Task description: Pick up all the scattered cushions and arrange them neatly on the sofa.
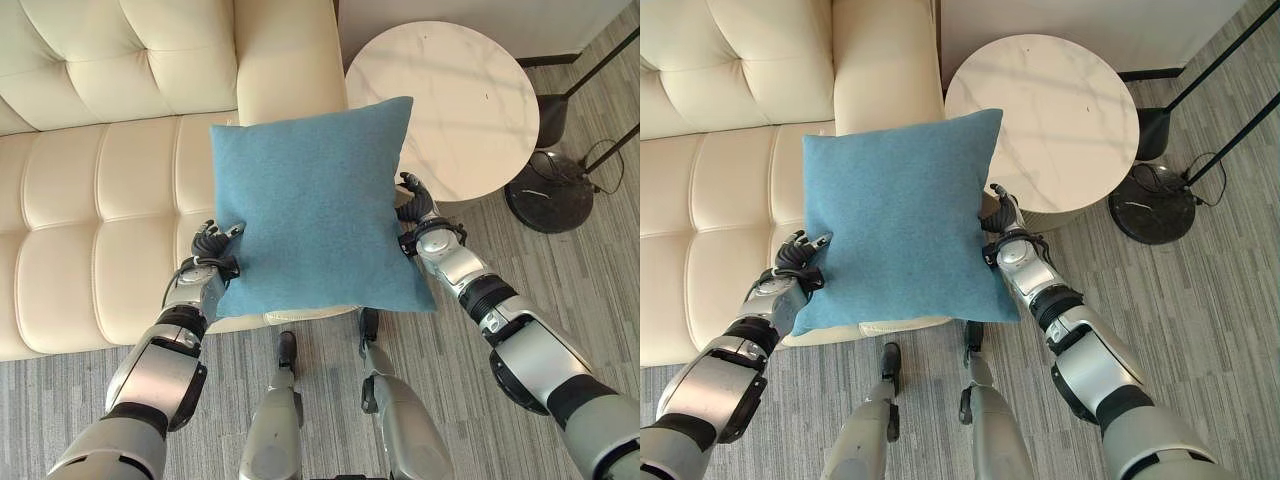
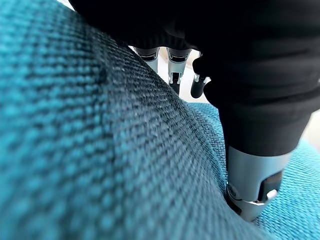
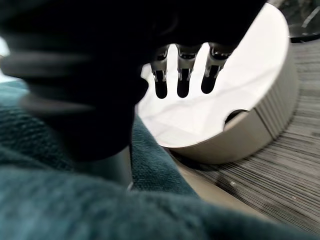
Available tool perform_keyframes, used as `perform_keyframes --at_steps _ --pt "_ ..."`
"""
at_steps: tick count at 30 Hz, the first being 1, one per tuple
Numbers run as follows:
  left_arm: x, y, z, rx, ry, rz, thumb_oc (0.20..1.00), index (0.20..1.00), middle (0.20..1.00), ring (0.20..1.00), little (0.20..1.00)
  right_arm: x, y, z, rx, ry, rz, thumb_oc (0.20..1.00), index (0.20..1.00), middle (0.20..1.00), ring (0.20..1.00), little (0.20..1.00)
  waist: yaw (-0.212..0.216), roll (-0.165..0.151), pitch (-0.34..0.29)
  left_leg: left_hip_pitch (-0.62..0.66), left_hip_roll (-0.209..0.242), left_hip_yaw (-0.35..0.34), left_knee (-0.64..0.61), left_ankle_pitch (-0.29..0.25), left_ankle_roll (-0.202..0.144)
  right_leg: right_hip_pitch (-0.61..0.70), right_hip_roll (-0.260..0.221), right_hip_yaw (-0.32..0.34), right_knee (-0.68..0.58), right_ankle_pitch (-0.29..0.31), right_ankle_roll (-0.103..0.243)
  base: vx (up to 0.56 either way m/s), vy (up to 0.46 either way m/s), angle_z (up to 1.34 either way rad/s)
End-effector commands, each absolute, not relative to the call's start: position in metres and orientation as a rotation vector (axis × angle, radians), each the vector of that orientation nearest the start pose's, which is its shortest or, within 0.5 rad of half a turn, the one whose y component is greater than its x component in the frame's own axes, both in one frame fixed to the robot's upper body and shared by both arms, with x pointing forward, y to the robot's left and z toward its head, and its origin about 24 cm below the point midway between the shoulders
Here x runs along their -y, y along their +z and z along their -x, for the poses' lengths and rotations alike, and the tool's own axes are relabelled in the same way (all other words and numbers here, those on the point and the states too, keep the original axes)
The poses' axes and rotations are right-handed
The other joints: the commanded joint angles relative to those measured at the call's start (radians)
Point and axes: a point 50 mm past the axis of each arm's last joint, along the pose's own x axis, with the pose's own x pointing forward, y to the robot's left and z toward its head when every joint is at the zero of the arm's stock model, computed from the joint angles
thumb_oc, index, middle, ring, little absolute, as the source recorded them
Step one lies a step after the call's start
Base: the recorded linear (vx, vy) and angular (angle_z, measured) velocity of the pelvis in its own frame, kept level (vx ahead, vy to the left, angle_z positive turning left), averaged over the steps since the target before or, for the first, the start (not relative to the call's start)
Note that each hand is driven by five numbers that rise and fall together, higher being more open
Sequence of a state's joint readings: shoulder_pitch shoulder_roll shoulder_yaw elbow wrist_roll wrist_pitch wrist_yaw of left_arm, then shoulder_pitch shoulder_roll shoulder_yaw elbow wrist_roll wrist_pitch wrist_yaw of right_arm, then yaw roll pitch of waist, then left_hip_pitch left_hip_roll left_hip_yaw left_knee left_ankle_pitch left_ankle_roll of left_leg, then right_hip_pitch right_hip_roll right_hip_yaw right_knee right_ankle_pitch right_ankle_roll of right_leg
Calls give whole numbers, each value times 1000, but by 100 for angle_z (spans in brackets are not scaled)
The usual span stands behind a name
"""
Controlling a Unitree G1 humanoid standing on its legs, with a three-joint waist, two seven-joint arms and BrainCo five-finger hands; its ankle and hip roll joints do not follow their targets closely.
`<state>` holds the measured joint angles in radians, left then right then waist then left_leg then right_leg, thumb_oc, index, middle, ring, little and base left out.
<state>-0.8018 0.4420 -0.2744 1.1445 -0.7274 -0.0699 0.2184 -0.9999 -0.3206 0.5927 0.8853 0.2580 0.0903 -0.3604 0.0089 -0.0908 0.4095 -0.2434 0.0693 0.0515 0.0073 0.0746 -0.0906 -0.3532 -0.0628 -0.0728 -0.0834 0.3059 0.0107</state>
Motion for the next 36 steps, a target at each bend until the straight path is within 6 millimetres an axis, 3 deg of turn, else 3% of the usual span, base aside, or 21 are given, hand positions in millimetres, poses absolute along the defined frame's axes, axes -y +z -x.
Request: perform_keyframes --at_steps 1,3,4,5,6,10,14,18,23,26,31,32,33,34,35,36 --pt "-221 96 -391 -137 253 24 1000 1000 1000 1000 1000 120 188 -416 180 -66 643 1000 1000 1000 1000 1000 -7 3 -51 -53 12 -22 3 2 3 84 -71 6 52 -238 118 -4 -5 14" --pt "-223 97 -392 -138 247 -1 1000 1000 1000 1000 1000 141 200 -420 172 -131 721 1000 1000 1000 1000 1000 -5 -4 -48 -44 12 -23 0 1 4 92 -71 3 49 -237 119 1 2 10" --pt "-228 98 -391 -139 256 -17 1000 1000 1000 1000 1000 160 210 -422 158 -195 770 1000 1000 1000 1000 1000 -5 -12 -52 -34 12 -23 -7 -1 3 101 -69 1 44 -236 121 0 0 0" --pt "-228 98 -391 -139 256 -17 1000 1000 1000 1000 1000 160 210 -422 158 -195 770 1000 1000 1000 1000 1000 -5 -12 -52 -34 12 -23 -7 -1 3 101 -69 1 44 -236 121 0 0 0" --pt "-237 90 -386 -177 279 -28 1000 1000 1000 1000 1000 182 213 -422 124 -260 785 1000 1000 1000 1000 1000 -8 -23 -64 -10 15 -19 -21 -5 3 118 -66 0 36 -236 124 0 0 0" --pt "-246 81 -381 -216 301 -38 1000 1000 1000 1000 1000 189 205 -422 83 -269 761 1000 1000 1000 1000 1000 -13 -38 -93 28 17 -10 -41 -13 4 143 -64 5 24 -236 127 41 15 -11" --pt "-244 74 -378 -237 297 -56 1000 1000 1000 1000 1000 185 180 -420 5 -238 709 1000 1000 1000 1000 1000 -13 -49 -114 62 16 -6 -53 -24 9 170 -67 7 19 -239 130 12 8 -7" --pt "-232 70 -380 -249 281 -39 1000 1000 1000 1000 1000 158 141 -415 -80 -176 539 1000 1000 1000 1000 1000 1 -61 -122 70 10 -9 -48 -32 15 180 -69 8 19 -237 131 -6 7 2" --pt "-210 70 -382 -218 238 -21 1000 1000 1000 1000 1000 136 105 -404 -154 -148 395 1000 1000 1000 1000 1000 21 -54 -98 44 0 -19 -29 -32 20 170 -79 2 26 -233 132 -18 6 6" --pt "-201 62 -378 -223 223 -3 1000 1000 1000 1000 1000 135 83 -394 -201 -157 339 1000 1000 1000 1000 1000 28 -43 -78 25 -9 -25 -19 -31 22 161 -85 -1 30 -232 131 -21 14 15" --pt "-192 54 -375 -226 210 22 1000 1000 1000 1000 1000 134 67 -384 -227 -166 227 1000 1000 1000 1000 1000 31 -15 -49 3 -20 -29 -3 -32 26 144 -97 -3 41 -228 132 -11 15 5" --pt "-190 53 -374 -226 205 26 1000 1000 1000 1000 1000 130 69 -384 -214 -156 198 1000 1000 1000 1000 1000 31 -11 -46 1 -22 -29 -2 -32 27 141 -98 -3 43 -227 132 -15 34 1" --pt "-184 54 -374 -216 193 44 1000 1000 1000 1000 1000 114 76 -382 -172 -104 97 1000 1000 1000 1000 1000 31 -3 -39 -3 -23 -27 -2 -30 26 133 -101 -2 47 -227 132 -15 38 0" --pt "-176 56 -375 -199 172 66 893 893 893 893 893 93 85 -380 -129 -29 -19 1000 1000 1000 1000 1000 30 0 -34 -3 -24 -25 -3 -27 25 128 -101 -1 48 -227 131 -9 33 -2" --pt "-170 58 -375 -190 156 80 636 636 636 636 636 83 91 -378 -107 16 -60 1000 1000 1000 1000 1000 30 2 -33 -3 -23 -24 -5 -26 24 127 -102 0 50 -228 131 20 15 -3" --pt "-156 53 -372 -201 121 132 495 495 495 495 495 58 99 -371 -76 128 -146 1000 1000 1000 1000 1000 31 3 -31 2 -21 -21 -6 -27 20 129 -101 1 52 -232 130 0 0 0"
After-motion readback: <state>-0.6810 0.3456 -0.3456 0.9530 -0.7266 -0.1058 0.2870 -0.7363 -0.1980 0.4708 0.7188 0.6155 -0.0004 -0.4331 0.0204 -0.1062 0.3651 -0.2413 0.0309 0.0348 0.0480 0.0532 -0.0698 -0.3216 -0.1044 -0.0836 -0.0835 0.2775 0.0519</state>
